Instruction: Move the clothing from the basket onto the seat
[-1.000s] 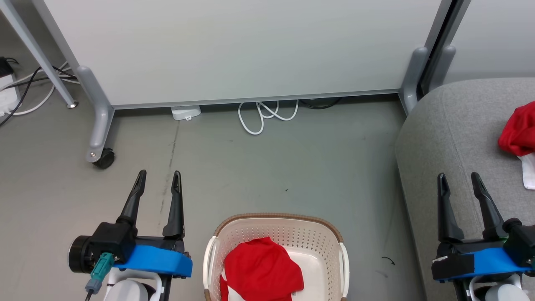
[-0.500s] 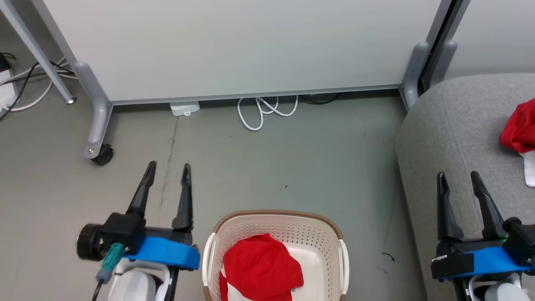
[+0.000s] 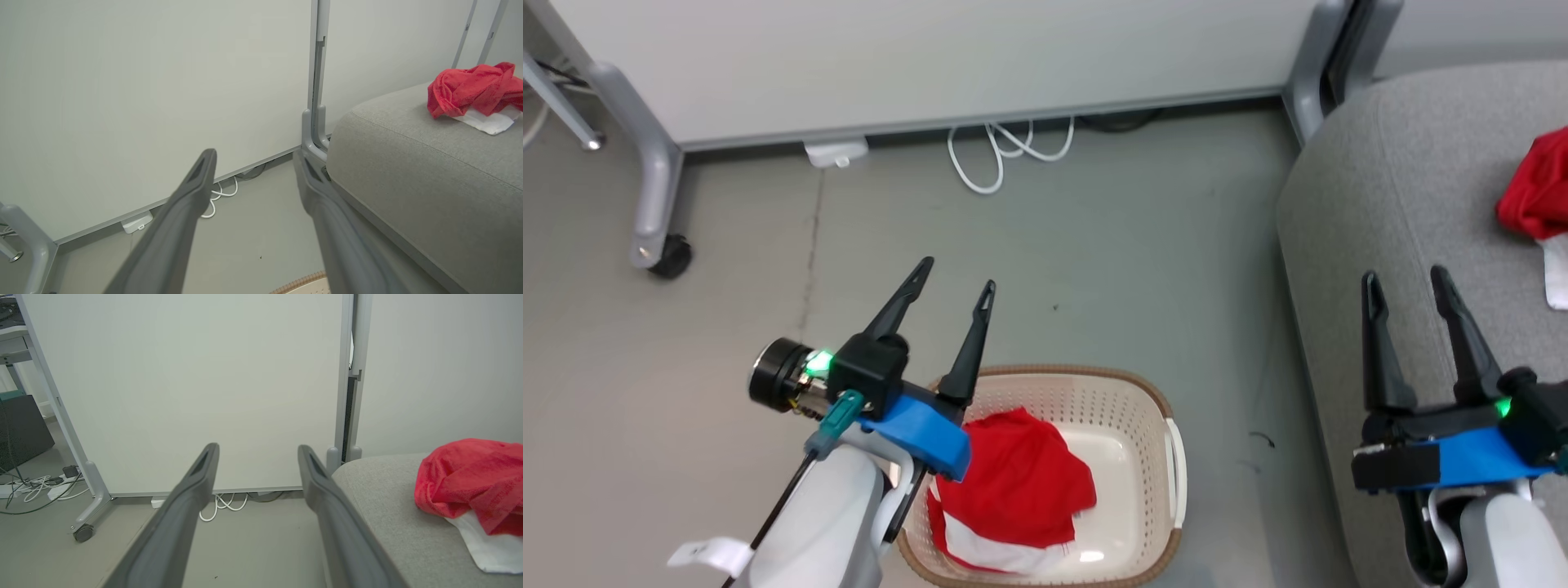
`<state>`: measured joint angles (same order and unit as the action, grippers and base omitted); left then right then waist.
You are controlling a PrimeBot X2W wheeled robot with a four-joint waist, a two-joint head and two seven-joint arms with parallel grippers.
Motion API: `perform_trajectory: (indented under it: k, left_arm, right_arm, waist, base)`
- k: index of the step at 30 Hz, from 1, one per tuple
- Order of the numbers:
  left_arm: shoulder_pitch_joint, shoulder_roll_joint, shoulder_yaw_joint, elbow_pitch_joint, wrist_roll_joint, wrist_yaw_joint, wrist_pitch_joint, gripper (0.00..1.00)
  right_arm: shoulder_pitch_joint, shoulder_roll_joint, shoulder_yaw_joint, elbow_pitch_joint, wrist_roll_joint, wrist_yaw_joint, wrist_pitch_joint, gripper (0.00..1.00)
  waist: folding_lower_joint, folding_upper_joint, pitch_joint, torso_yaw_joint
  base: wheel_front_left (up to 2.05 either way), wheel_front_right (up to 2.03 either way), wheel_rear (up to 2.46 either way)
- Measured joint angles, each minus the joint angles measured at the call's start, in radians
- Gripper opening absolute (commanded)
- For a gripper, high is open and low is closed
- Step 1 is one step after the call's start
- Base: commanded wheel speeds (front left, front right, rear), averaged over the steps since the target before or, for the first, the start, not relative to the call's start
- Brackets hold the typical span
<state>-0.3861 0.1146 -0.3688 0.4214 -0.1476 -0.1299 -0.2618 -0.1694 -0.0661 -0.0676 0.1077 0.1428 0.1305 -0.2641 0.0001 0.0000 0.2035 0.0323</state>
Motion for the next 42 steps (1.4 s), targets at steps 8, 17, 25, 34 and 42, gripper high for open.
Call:
perform_trajectory:
  k: [8, 17, 25, 34, 42]
  left_arm:
    - [-0.132, 0.031, -0.160, 0.169, -0.022, 0.000, 0.000, 1.00]
    - [-0.279, 0.054, -0.364, 0.400, -0.054, 0.000, 0.000, 1.00]
    - [-0.410, 0.038, -0.571, 0.598, -0.067, 0.000, 0.004, 1.00]
    - [-0.508, 0.012, -0.782, 0.752, -0.073, 0.000, 0.051, 1.00]
    - [-0.552, 0.026, -0.889, 0.821, -0.076, 0.000, 0.156, 1.00]
  right_arm:
    - [-0.084, -0.027, 0.016, -0.023, -0.002, 0.000, 0.000, 1.00]
    - [-0.178, -0.038, 0.045, -0.042, -0.010, 0.000, 0.000, 1.00]
    - [-0.251, -0.043, 0.068, -0.067, -0.018, 0.000, 0.000, 1.00]
    - [-0.298, -0.038, 0.081, -0.093, -0.026, 0.000, 0.000, 1.00]
    - [-0.325, -0.033, 0.091, -0.140, -0.036, 0.000, 0.000, 1.00]
  waist:
    - [0.0001, 0.0000, 0.115, -0.029]
    - [0.0001, 0.0000, 0.254, -0.059]
    - [0.0001, 0.0000, 0.378, -0.086]
    - [0.0001, 0.0000, 0.500, -0.117]
    - [0.0001, 0.0000, 0.600, -0.144]
  base:
    - [0.00, 0.00, 0.00]
    - [0.00, 0.00, 0.00]
    - [0.00, 0.00, 0.00]
    - [0.00, 0.00, 0.00]
    - [0.00, 0.00, 0.00]
